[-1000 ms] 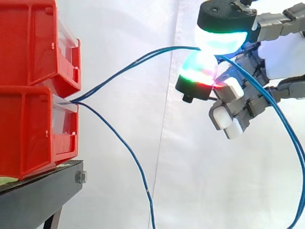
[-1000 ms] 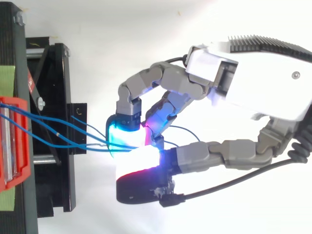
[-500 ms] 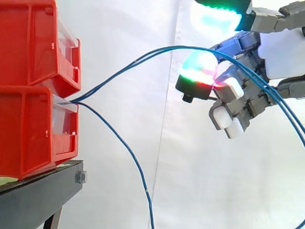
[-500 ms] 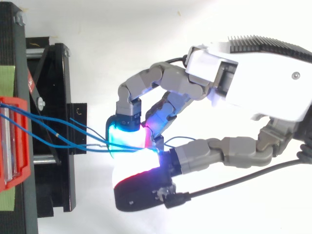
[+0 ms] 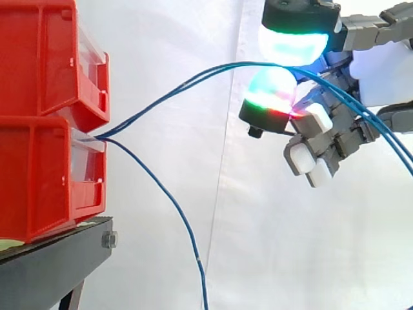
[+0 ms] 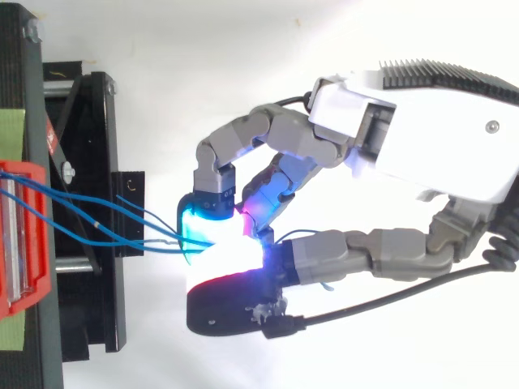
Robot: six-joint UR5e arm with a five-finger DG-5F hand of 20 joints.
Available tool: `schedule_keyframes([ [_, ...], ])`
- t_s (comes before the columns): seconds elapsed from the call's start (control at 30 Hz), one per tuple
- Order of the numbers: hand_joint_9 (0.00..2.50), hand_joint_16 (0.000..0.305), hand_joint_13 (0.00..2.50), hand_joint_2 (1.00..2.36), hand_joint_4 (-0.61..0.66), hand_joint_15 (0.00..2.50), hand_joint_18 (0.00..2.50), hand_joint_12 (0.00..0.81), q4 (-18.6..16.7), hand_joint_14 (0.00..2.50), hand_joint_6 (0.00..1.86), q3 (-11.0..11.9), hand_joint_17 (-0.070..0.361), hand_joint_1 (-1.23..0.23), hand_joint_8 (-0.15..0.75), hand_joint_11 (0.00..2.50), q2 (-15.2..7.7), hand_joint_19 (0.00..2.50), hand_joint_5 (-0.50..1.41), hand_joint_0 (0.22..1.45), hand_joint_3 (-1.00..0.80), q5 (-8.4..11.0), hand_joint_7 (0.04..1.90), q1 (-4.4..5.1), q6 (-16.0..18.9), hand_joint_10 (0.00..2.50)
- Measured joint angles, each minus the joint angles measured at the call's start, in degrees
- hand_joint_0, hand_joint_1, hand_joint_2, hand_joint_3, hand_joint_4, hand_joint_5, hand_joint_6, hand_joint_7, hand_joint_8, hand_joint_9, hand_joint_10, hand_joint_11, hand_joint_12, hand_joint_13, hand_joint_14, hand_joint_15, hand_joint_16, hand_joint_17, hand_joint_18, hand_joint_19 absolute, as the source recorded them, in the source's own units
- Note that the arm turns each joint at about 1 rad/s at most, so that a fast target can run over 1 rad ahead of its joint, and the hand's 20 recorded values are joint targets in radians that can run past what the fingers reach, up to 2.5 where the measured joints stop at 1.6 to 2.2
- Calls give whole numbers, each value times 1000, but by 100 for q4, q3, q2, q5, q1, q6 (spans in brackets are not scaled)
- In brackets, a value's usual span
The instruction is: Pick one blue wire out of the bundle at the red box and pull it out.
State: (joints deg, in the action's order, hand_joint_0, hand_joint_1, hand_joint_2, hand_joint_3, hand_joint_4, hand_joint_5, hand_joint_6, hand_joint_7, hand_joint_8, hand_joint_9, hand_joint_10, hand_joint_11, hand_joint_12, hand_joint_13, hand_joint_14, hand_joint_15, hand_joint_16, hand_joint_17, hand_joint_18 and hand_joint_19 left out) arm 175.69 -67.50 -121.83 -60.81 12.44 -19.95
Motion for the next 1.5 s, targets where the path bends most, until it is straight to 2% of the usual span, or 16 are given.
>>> schedule_keyframes([
  [0.07, 1144, 59, 1005, 1012, 212, 546, 955, 456, 0, 18, 929, -1, 132, -723, 405, 803, 1, 480, -100, 582, -257, 0, 1072, 1, 0, 12],
  [0.1, 1130, 57, 1001, 1012, 209, 555, 947, 451, 0, 17, 934, -1, 129, -802, 396, 807, -1, 488, -107, 592, -254, -1, 1053, 2, 0, 14],
  [0.2, 1095, 54, 980, 1012, 215, 562, 913, 432, 0, 18, 936, 0, 120, -810, 375, 804, -3, 511, -117, 599, -311, -1, 1049, 3, 0, 16],
  [0.27, 1079, 53, 970, 1006, 213, 565, 902, 428, 0, 20, 936, 0, 120, -822, 364, 810, -2, 516, -122, 563, -421, -1, 1043, 3, -2, 14],
  [0.33, 1075, 56, 958, 1000, 208, 557, 905, 440, -2, 17, 935, 0, 126, -735, 373, 804, -2, 522, -122, 514, -500, -1, 1020, 4, -3, 14],
  [0.4, 1091, 58, 963, 1000, 208, 553, 913, 445, -3, 19, 932, -1, 130, -656, 384, 790, -2, 513, -119, 494, -500, -1, 1006, 9, -6, 11],
  [0.6, 1131, 55, 965, 1000, 199, 549, 880, 437, -5, 19, 917, -1, 124, -476, 383, 782, -2, 534, -107, 531, -500, 3, 1069, 13, -9, 12],
  [0.83, 1160, 52, 996, 1010, 189, 560, 894, 420, -13, 19, 910, 0, 117, -602, 379, 785, 0, 531, -90, 575, -358, 7, 1133, 18, -20, 13],
  [1.13, 1162, 53, 1012, 1012, 199, 563, 928, 430, -17, 19, 910, 0, 120, -729, 383, 775, 1, 521, -85, 581, -305, 8, 1155, 18, -35, 15],
  [1.4, 1073, 52, 971, 1011, 209, 580, 893, 417, -16, 21, 926, 0, 117, -823, 356, 783, -1, 532, -114, 596, -320, 6, 1089, 20, -34, 15],
  [1.47, 1066, 52, 956, 1010, 213, 580, 877, 419, -16, 20, 927, -1, 118, -812, 357, 786, -1, 538, -118, 576, -361, 0, 1078, 20, -34, 15],
  [1.5, 1062, 54, 953, 1003, 213, 574, 876, 427, -17, 18, 926, 0, 122, -767, 357, 774, -1, 542, -121, 534, -453, -3, 1058, 20, -32, 15],
])
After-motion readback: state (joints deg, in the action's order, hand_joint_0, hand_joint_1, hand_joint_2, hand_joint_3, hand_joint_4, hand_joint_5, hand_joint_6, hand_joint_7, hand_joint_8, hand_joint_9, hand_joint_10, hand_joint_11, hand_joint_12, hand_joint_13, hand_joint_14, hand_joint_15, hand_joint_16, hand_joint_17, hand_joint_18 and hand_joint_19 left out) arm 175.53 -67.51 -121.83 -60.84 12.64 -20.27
